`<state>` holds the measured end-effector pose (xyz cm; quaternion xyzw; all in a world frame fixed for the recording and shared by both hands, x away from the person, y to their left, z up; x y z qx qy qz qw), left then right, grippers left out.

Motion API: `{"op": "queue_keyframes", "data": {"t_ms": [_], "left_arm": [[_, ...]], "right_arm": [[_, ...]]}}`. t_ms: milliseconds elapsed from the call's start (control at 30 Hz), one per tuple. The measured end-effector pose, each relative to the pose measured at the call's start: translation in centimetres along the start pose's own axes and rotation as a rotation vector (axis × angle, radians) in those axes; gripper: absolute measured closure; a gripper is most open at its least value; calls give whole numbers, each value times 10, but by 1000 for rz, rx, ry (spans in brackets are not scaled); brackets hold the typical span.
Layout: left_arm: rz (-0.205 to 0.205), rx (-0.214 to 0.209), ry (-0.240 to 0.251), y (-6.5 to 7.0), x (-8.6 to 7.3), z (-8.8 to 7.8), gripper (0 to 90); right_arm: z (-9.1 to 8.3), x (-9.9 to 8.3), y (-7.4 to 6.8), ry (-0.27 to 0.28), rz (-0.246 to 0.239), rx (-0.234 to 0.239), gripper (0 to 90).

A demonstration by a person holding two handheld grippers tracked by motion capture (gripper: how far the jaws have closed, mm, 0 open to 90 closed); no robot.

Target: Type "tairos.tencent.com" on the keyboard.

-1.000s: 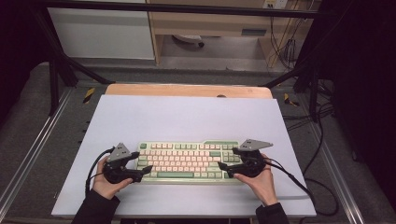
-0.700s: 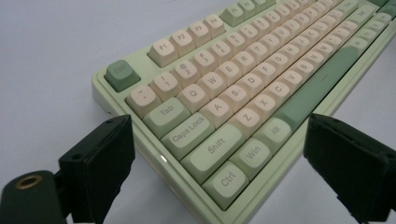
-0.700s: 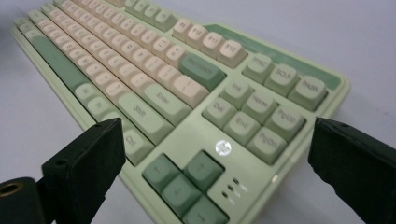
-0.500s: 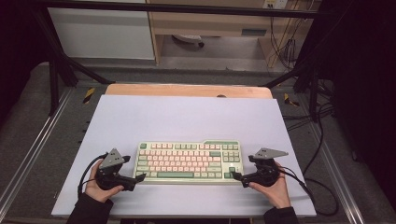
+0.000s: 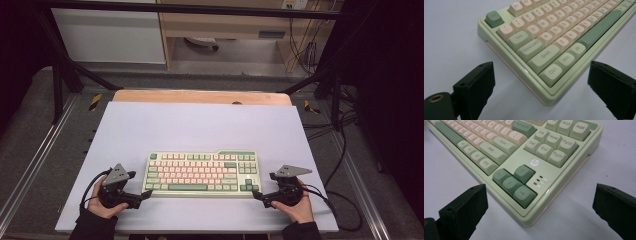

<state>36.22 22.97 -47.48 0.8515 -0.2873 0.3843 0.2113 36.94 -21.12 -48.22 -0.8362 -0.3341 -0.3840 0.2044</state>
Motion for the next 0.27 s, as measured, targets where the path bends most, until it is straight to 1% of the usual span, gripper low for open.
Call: {"op": "queue_keyframes", "data": {"t_ms": [100,267], "left_arm": [[-3,2,-1,-1,-1,0,76],[-2,0,-2,-1,-1,0,76]], "right_arm": [[0,0,0,5,3,5,5],[0,0,0,-5,5,6,5]]}}
Point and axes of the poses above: each handheld gripper's, and its own axes: z roughly forward along the jaws, x roughly out of its top, y roughly to its right, the point moved 6 cm from there along z, roughly forward along the jaws, and after that the axes turned 6 degrees about -z, right-handed, at the moved point
